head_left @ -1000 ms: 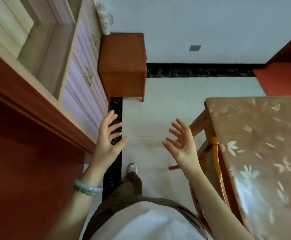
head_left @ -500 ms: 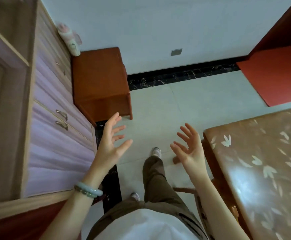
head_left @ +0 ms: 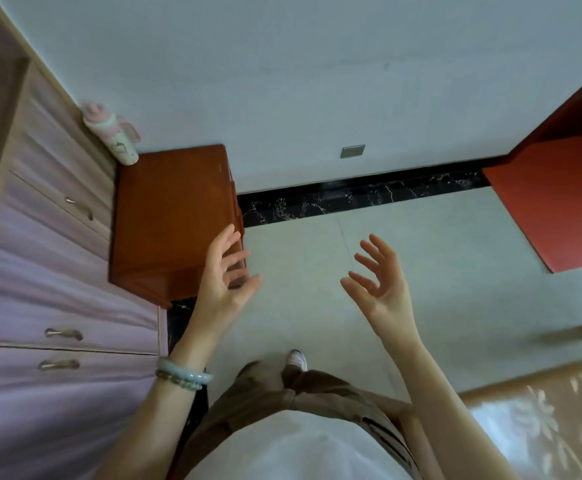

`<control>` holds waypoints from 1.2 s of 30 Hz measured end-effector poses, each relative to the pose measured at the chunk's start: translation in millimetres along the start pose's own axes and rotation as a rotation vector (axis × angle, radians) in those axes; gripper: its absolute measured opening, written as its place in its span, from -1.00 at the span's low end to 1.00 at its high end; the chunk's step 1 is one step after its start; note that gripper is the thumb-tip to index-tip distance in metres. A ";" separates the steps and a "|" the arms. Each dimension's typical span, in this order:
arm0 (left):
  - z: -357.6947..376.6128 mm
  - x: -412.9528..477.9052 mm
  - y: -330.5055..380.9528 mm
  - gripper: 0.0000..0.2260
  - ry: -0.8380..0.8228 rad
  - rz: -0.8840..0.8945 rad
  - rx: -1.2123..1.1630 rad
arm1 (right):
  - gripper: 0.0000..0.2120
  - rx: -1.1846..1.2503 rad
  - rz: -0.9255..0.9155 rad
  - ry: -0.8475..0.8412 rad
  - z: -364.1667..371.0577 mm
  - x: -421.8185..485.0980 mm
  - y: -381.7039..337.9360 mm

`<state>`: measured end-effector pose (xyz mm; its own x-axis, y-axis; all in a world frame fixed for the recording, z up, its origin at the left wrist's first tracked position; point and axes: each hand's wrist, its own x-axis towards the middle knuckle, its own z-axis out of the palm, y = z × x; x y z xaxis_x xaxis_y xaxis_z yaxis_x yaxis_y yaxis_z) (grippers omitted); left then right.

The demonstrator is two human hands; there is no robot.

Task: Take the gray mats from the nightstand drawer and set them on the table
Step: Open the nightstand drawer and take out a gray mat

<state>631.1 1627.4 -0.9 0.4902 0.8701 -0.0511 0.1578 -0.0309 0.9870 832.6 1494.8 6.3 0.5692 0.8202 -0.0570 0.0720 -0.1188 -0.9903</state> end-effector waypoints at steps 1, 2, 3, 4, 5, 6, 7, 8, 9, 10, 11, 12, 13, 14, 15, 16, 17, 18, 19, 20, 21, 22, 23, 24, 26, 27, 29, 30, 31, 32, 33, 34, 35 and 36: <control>3.2 13.0 0.3 -0.31 0.006 -0.009 -0.003 | -0.35 -0.005 0.005 -0.006 -3.0 13.9 -0.9; 5.8 26.0 0.6 -0.32 0.017 -0.013 -0.004 | -0.35 -0.003 0.006 -0.005 -5.5 27.6 -1.4; 8.2 39.7 1.0 -0.32 0.029 -0.016 -0.003 | -0.35 -0.001 0.007 -0.004 -8.5 41.7 -1.3; 10.6 53.3 1.2 -0.32 0.036 -0.020 0.001 | -0.35 0.001 0.008 -0.012 -11.1 55.5 -1.1; 12.6 65.8 1.3 -0.31 0.038 -0.022 0.007 | -0.36 0.001 0.012 -0.025 -13.1 68.1 -1.1; 14.9 79.1 0.8 -0.30 0.041 -0.026 0.012 | -0.36 -0.001 0.016 -0.041 -15.1 81.8 -0.2; 16.9 92.2 0.4 -0.30 0.046 -0.029 0.014 | -0.36 -0.005 0.019 -0.053 -17.2 95.7 1.1; 19.0 106.8 0.3 -0.30 0.051 -0.030 0.012 | -0.36 -0.010 0.019 -0.058 -19.1 111.4 1.9; 21.0 120.0 0.6 -0.30 0.059 -0.029 0.005 | -0.36 -0.014 0.019 -0.059 -21.2 125.7 2.0; 23.8 137.7 0.7 -0.30 0.068 -0.022 -0.002 | -0.36 -0.017 0.013 -0.057 -23.2 145.1 2.2; 27.1 154.7 0.2 -0.31 0.074 -0.018 -0.006 | -0.36 -0.019 0.010 -0.062 -25.3 163.9 3.6; 30.6 171.2 -0.2 -0.31 0.082 -0.015 -0.012 | -0.36 -0.017 0.008 -0.072 -26.3 182.8 4.7; 34.2 188.3 -0.7 -0.32 0.097 -0.016 -0.021 | -0.36 -0.013 0.009 -0.084 -27.3 202.6 6.2; 37.8 206.6 -1.4 -0.32 0.117 -0.016 -0.033 | -0.35 -0.014 0.007 -0.099 -27.5 223.9 7.3; 40.4 225.2 -1.9 -0.32 0.143 -0.014 -0.044 | -0.35 -0.018 0.005 -0.113 -27.1 245.2 8.9; 44.0 249.1 -3.5 -0.33 0.179 -0.007 -0.060 | -0.35 -0.030 -0.006 -0.137 -26.3 273.3 12.0; 47.3 265.9 -3.2 -0.33 0.203 -0.005 -0.077 | -0.35 -0.047 -0.013 -0.165 -25.6 293.1 13.1; 50.4 285.4 -2.6 -0.32 0.235 -0.001 -0.095 | -0.35 -0.064 -0.021 -0.195 -23.8 316.6 12.7; 52.6 305.7 -2.0 -0.33 0.271 -0.002 -0.108 | -0.35 -0.078 -0.026 -0.224 -21.7 340.9 11.6; 54.5 329.4 -1.3 -0.33 0.311 -0.007 -0.124 | -0.36 -0.088 -0.031 -0.261 -18.9 371.3 9.2; 56.2 344.1 1.2 -0.34 0.334 -0.010 -0.138 | -0.36 -0.094 -0.032 -0.293 -16.2 390.7 5.0; 57.6 359.1 4.0 -0.34 0.363 -0.011 -0.151 | -0.36 -0.098 -0.038 -0.329 -12.1 412.6 -0.4; 57.9 373.4 5.4 -0.35 0.395 -0.024 -0.161 | -0.36 -0.105 -0.039 -0.370 -7.2 434.4 -6.2; 57.8 386.1 6.3 -0.35 0.427 -0.040 -0.164 | -0.37 -0.107 -0.041 -0.407 -1.9 454.0 -11.7; 56.4 405.3 7.7 -0.34 0.470 -0.066 -0.174 | -0.37 -0.116 -0.049 -0.483 10.2 487.7 -21.9; 54.5 412.3 8.2 -0.34 0.483 -0.075 -0.176 | -0.37 -0.123 -0.056 -0.521 16.7 501.8 -26.5; 48.4 424.0 7.9 -0.33 0.519 -0.098 -0.169 | -0.36 -0.130 -0.065 -0.592 31.1 525.9 -33.1; 44.6 427.0 8.7 -0.33 0.547 -0.109 -0.171 | -0.36 -0.130 -0.065 -0.624 38.2 535.3 -35.9; 40.9 429.2 9.4 -0.33 0.583 -0.118 -0.174 | -0.36 -0.134 -0.067 -0.661 45.6 543.8 -38.2; 37.2 429.9 9.6 -0.32 0.621 -0.127 -0.172 | -0.37 -0.143 -0.072 -0.703 52.9 551.6 -40.0; 34.4 429.9 8.5 -0.32 0.661 -0.136 -0.167 | -0.37 -0.157 -0.077 -0.751 60.5 559.1 -41.1; 32.0 428.6 6.9 -0.32 0.705 -0.150 -0.157 | -0.38 -0.172 -0.078 -0.803 68.1 565.0 -41.9; 30.9 425.4 4.7 -0.32 0.761 -0.166 -0.153 | -0.38 -0.187 -0.083 -0.867 77.1 571.9 -42.2; 31.2 423.0 3.5 -0.31 0.795 -0.174 -0.145 | -0.39 -0.199 -0.093 -0.905 82.3 576.8 -43.2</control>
<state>865.7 1979.9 -23.8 -0.2925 0.9467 -0.1350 0.0370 0.1523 0.9876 1090.3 2019.0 5.8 -0.2951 0.9455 -0.1379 0.2717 -0.0553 -0.9608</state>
